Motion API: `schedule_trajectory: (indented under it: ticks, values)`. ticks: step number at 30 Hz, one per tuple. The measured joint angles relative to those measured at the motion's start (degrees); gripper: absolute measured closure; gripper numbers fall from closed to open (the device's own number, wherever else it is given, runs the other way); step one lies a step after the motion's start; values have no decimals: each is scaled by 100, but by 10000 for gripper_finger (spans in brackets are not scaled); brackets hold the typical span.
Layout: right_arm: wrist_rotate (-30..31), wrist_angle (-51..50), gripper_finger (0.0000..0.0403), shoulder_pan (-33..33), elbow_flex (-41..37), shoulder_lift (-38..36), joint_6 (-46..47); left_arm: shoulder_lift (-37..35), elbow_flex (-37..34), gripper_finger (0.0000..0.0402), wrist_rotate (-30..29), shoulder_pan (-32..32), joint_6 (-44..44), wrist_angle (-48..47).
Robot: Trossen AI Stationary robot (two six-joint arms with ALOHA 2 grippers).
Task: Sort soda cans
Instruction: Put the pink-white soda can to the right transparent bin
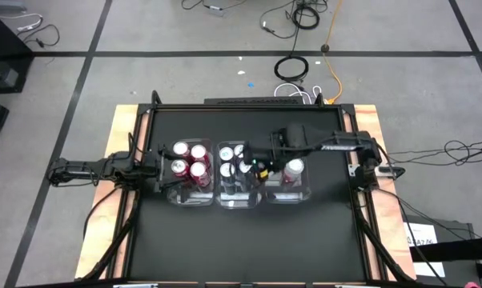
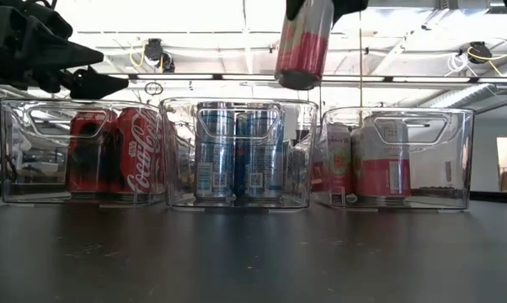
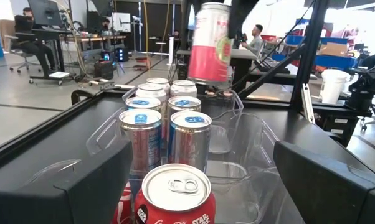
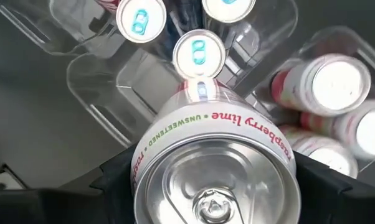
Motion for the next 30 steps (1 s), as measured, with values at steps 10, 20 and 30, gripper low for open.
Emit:
schedule_trajectory:
  ticks: [10, 20, 30]
  values:
    - [-346, 4, 119, -560, -1628, -656, -816, 0, 3, 4, -1, 0, 0, -2]
    - [-590, 1093, 119, -868, -3254, -1536, -943, 0, 5, 4, -2, 0, 0, -4]
    - [-569, 1367, 119, -908, -3375, -1029, -1629, 0, 5, 4, -2, 0, 0, -4]
